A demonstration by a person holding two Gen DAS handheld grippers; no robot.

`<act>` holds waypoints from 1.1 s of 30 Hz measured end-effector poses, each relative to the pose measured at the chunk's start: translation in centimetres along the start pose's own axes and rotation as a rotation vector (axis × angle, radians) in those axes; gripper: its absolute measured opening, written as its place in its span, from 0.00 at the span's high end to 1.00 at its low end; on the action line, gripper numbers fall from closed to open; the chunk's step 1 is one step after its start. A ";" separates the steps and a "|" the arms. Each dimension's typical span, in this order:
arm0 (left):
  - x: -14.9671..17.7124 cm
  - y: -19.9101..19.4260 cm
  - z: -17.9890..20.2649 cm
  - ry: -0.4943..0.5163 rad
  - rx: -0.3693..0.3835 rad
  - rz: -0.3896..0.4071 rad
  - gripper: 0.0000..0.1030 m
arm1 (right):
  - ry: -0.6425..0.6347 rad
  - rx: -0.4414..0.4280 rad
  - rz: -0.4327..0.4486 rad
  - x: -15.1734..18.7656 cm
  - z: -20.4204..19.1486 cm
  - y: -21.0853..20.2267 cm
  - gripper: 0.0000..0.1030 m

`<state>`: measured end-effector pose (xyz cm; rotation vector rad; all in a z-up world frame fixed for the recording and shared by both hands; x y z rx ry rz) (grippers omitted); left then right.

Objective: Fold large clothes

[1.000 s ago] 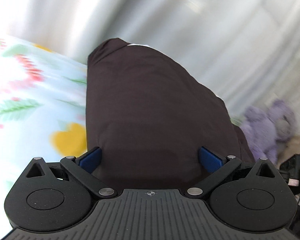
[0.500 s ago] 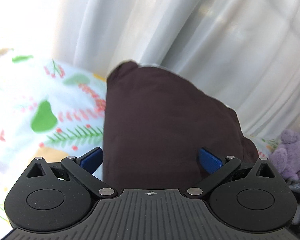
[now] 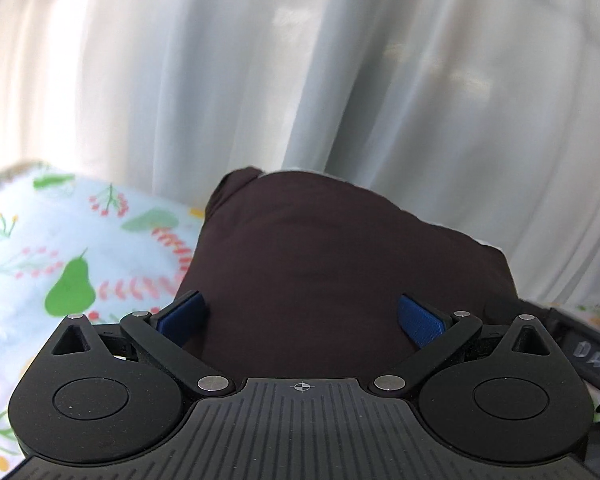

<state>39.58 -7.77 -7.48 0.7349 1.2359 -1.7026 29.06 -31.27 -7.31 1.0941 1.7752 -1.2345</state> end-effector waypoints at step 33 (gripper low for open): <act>7.1 -17.8 -5.3 0.227 -0.186 -0.433 0.00 | -0.330 0.216 -0.601 5.6 -7.0 -20.9 0.04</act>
Point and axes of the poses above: each gripper's, at about its wrist camera, not at the fingertips, and y roughly the way its jaws point, z to its right, x to its underside, the point moved 4 cm from there along y, roughly the way its jaws point, and after that the axes turned 9 degrees about -y, right-handed, at the moved point
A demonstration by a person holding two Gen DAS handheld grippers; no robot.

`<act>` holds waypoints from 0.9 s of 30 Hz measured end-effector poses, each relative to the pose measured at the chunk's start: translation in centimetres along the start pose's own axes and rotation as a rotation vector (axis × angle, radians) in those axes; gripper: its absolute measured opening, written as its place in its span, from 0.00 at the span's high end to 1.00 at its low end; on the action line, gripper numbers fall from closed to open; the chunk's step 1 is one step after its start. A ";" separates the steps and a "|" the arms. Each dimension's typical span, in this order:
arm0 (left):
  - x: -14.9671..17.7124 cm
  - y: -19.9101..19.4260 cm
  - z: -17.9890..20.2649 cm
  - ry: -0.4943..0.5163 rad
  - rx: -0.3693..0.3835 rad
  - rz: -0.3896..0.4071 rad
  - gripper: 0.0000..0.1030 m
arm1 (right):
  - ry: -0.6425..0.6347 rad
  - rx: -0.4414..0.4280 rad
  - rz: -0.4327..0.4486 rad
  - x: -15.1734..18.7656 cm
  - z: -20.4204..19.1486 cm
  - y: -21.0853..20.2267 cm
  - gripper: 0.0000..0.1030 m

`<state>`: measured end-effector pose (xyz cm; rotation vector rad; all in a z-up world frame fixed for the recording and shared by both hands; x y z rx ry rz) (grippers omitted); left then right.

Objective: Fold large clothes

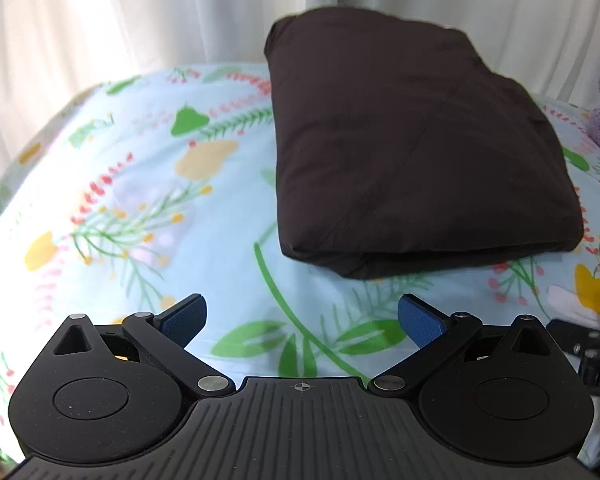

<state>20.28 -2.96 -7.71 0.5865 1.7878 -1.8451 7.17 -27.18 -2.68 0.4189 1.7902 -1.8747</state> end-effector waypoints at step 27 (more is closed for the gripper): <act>0.3 -2.2 -0.4 0.080 0.064 0.027 0.00 | 0.045 0.011 -0.015 -0.3 -2.3 -1.3 0.04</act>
Point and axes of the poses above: each gripper's, at about its wrist camera, not at the fingertips, and y roughly the way its jaws point, z to its right, x to its underside, the point moved 4 cm from there along y, roughly the way its jaws point, and after that the axes turned 9 degrees about -y, right-handed, at the moved point
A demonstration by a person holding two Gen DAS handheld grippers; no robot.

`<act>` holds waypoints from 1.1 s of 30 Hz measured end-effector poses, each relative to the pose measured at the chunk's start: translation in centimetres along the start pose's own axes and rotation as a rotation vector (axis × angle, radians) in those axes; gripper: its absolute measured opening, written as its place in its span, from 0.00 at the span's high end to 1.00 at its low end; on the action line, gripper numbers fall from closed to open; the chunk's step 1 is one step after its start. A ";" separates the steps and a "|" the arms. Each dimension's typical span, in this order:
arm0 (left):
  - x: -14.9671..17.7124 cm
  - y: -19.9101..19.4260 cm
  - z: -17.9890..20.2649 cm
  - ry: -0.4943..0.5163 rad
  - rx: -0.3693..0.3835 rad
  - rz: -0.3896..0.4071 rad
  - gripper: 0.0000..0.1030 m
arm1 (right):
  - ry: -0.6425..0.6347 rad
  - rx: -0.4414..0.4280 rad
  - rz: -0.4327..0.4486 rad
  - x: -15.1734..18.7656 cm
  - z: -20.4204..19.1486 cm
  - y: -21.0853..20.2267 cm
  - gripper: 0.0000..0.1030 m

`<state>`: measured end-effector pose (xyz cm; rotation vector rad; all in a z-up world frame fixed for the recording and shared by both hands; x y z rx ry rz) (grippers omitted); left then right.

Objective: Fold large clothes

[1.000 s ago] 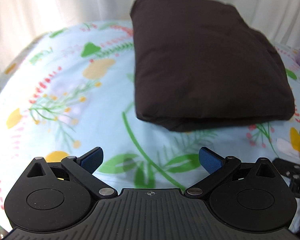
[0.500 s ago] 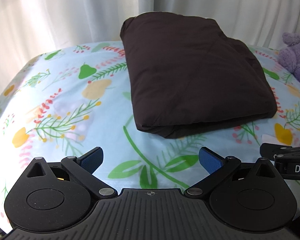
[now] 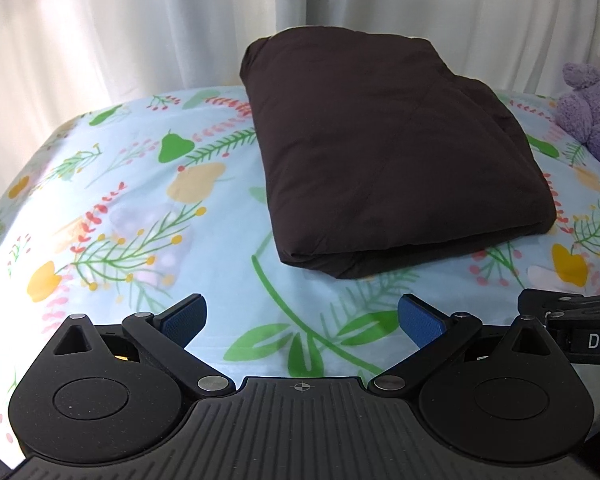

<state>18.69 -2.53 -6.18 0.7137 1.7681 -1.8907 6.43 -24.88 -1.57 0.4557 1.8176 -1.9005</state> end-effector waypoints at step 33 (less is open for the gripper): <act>-0.1 0.7 1.0 -0.031 0.004 -0.033 0.00 | 0.001 -0.011 0.027 -0.5 1.3 0.1 0.04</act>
Point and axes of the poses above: each gripper's, at about its wrist camera, not at the fingertips, and y roughly the way its jaws point, z to its right, x to its underside, the point moved 4 cm from there along y, roughly the way its jaws point, and after that the axes turned 9 degrees about -y, right-handed, at the moved point
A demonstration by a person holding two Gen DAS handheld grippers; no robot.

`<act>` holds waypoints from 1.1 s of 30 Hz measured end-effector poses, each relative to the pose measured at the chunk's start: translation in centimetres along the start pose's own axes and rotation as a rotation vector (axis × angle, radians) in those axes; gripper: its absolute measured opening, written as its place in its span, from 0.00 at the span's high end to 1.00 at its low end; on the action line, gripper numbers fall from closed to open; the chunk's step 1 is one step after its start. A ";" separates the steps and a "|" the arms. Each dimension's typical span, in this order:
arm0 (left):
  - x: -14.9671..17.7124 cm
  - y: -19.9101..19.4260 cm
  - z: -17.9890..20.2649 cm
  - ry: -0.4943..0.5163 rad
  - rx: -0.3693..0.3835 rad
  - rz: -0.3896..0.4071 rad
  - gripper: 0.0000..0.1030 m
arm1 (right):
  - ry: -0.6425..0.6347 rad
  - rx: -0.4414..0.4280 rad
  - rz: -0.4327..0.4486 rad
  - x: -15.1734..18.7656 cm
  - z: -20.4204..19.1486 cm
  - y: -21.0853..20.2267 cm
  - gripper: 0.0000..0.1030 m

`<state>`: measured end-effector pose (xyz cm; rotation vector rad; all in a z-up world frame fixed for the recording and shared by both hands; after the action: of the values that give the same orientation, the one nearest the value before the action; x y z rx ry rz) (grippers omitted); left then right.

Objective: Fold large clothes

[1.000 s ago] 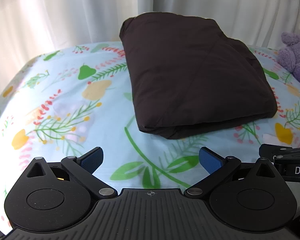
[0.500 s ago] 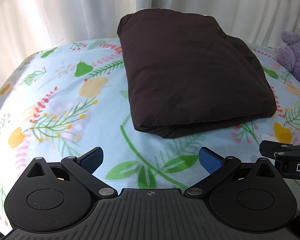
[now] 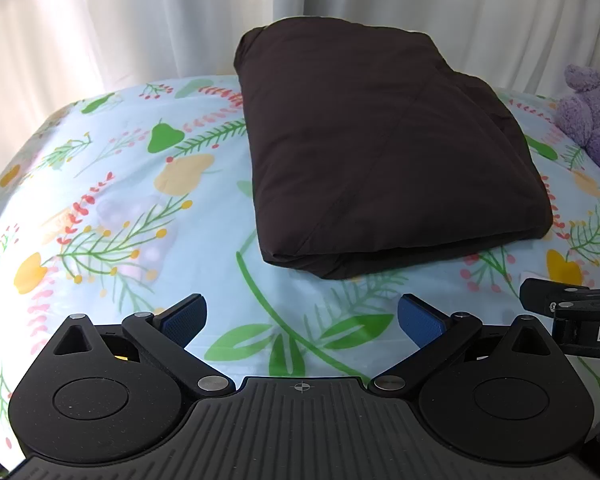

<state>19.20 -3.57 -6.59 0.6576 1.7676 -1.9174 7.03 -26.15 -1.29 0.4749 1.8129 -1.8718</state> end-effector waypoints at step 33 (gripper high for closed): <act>-0.3 0.1 0.9 -0.007 -0.022 -0.008 0.00 | -0.008 0.002 0.017 -0.4 0.9 -0.3 0.04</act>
<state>19.41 -4.51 -6.41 0.6365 1.7868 -1.9011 7.24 -26.97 -0.75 0.4820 1.7969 -1.8611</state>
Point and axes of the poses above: each gripper's, at about its wrist camera, not at the fingertips, and y roughly the way its jaws point, z to its right, x to its underside, the point moved 4 cm from there along y, roughly the way its jaws point, and after that the axes turned 9 degrees about -y, right-handed, at the moved point
